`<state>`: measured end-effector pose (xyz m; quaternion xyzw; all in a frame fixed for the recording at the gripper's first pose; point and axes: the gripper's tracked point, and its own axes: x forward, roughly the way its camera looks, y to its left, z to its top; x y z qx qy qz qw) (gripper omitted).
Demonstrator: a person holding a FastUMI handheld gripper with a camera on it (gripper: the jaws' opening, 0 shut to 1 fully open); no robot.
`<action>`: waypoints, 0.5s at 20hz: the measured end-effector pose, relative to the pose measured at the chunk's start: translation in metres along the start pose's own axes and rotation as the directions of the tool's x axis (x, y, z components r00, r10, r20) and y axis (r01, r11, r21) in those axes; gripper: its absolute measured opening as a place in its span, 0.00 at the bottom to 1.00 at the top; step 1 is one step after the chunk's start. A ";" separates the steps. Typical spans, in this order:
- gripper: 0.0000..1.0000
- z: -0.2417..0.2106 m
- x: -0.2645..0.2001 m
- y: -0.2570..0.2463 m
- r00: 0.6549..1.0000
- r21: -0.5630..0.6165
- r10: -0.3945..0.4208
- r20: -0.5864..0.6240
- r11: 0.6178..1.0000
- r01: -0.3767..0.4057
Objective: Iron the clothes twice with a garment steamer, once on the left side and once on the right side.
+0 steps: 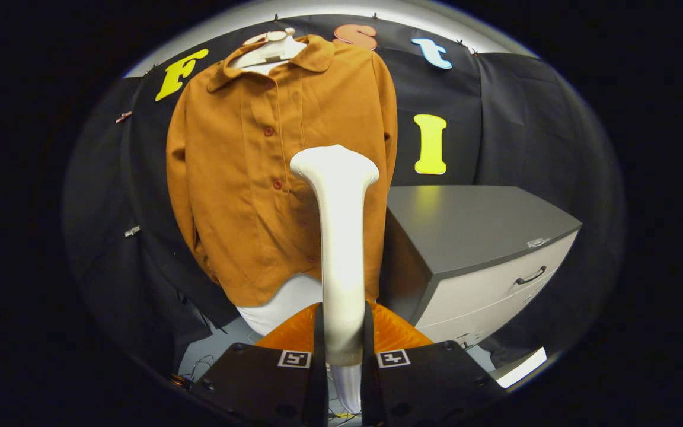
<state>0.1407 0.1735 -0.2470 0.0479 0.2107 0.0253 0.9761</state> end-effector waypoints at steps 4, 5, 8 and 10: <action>0.25 0.054 -0.048 -0.001 0.991 -0.008 -0.015 0.134 1.000 0.016; 0.25 0.070 -0.058 -0.001 0.986 -0.021 -0.011 0.167 1.000 0.015; 0.25 0.099 -0.081 0.004 0.973 -0.042 -0.005 0.231 0.999 0.015; 0.25 0.120 -0.093 0.011 0.963 -0.055 -0.006 0.270 0.998 0.021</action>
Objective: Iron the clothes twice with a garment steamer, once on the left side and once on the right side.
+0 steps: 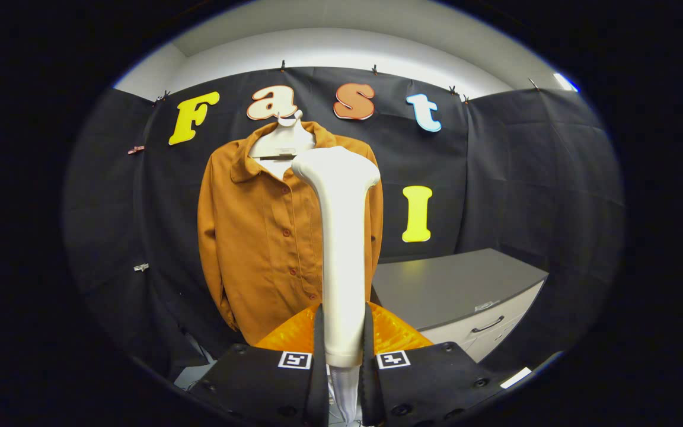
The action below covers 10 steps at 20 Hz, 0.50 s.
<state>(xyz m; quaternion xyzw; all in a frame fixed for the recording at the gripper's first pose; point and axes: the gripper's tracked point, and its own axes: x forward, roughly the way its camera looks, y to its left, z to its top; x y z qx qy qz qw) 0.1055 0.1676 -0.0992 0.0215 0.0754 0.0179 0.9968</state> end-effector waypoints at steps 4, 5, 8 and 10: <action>0.25 0.027 0.002 0.024 0.998 -0.017 0.012 0.062 1.000 -0.011; 0.25 0.032 0.005 0.030 0.997 -0.016 0.015 0.074 1.000 -0.013; 0.25 0.037 0.021 0.057 0.996 -0.022 0.033 0.088 0.999 -0.031; 0.25 0.037 0.034 0.073 0.995 -0.025 0.033 0.091 0.999 -0.030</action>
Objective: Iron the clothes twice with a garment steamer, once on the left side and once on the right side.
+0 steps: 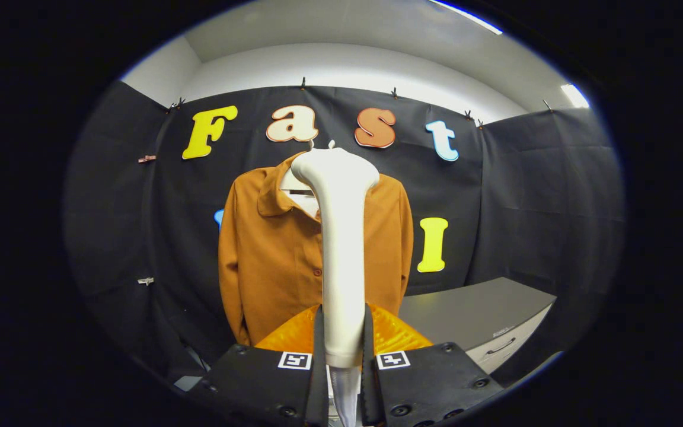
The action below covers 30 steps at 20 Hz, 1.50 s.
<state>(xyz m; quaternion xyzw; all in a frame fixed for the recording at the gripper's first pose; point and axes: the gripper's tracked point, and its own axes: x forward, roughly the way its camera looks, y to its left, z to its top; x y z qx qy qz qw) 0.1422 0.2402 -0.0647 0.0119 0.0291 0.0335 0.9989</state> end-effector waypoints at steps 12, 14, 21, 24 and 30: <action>0.25 -0.017 0.061 0.073 1.000 -0.086 0.008 0.013 0.996 -0.007; 0.25 -0.028 0.067 0.078 1.000 -0.095 0.001 -0.003 0.996 -0.001; 0.25 -0.051 0.084 0.079 0.999 -0.127 -0.034 -0.019 0.991 0.032; 0.25 -0.060 0.088 0.081 0.999 -0.136 -0.037 -0.035 0.990 0.032; 0.25 -0.098 0.085 0.079 0.992 -0.136 -0.042 -0.115 0.990 0.026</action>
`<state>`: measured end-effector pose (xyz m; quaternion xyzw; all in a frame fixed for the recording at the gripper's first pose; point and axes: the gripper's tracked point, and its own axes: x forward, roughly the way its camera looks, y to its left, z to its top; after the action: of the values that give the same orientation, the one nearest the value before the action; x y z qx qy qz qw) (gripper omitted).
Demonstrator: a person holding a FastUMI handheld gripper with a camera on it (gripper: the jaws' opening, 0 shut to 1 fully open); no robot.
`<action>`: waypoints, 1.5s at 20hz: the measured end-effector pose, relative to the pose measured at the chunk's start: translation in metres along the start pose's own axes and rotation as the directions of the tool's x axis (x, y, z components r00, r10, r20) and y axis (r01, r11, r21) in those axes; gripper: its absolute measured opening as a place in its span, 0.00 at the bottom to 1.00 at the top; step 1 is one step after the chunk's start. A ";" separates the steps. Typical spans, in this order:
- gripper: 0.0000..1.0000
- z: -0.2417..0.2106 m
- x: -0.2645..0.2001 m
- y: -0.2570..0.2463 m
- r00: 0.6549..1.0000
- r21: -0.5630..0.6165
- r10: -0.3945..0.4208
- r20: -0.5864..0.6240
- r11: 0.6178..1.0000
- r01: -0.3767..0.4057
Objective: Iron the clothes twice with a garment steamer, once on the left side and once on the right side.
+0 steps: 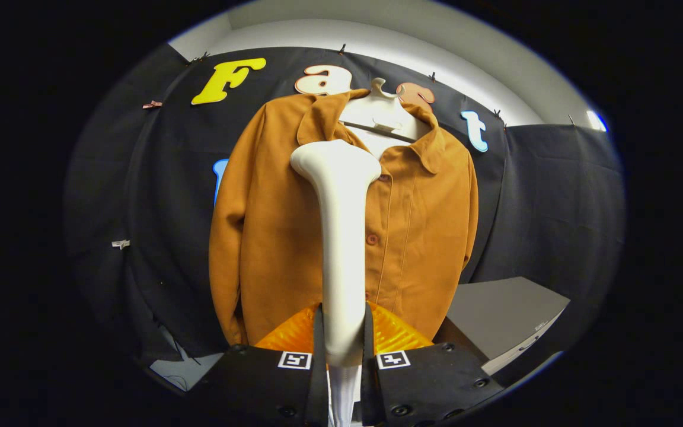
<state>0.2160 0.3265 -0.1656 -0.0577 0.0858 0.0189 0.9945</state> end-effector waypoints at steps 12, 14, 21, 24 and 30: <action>0.25 -0.080 -0.021 0.008 0.992 -0.008 0.005 -0.126 1.000 -0.006; 0.25 -0.089 -0.021 0.009 0.989 -0.012 0.008 -0.145 1.000 -0.010; 0.25 -0.125 -0.026 0.011 0.979 -0.029 0.017 -0.203 0.999 -0.024; 0.25 -0.137 -0.031 0.011 0.973 -0.034 0.029 -0.227 0.999 -0.038; 0.25 -0.139 -0.056 0.002 0.972 -0.010 0.074 -0.225 0.997 -0.078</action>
<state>0.1378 0.3109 -0.2927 -0.0653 0.1994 0.0511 0.9764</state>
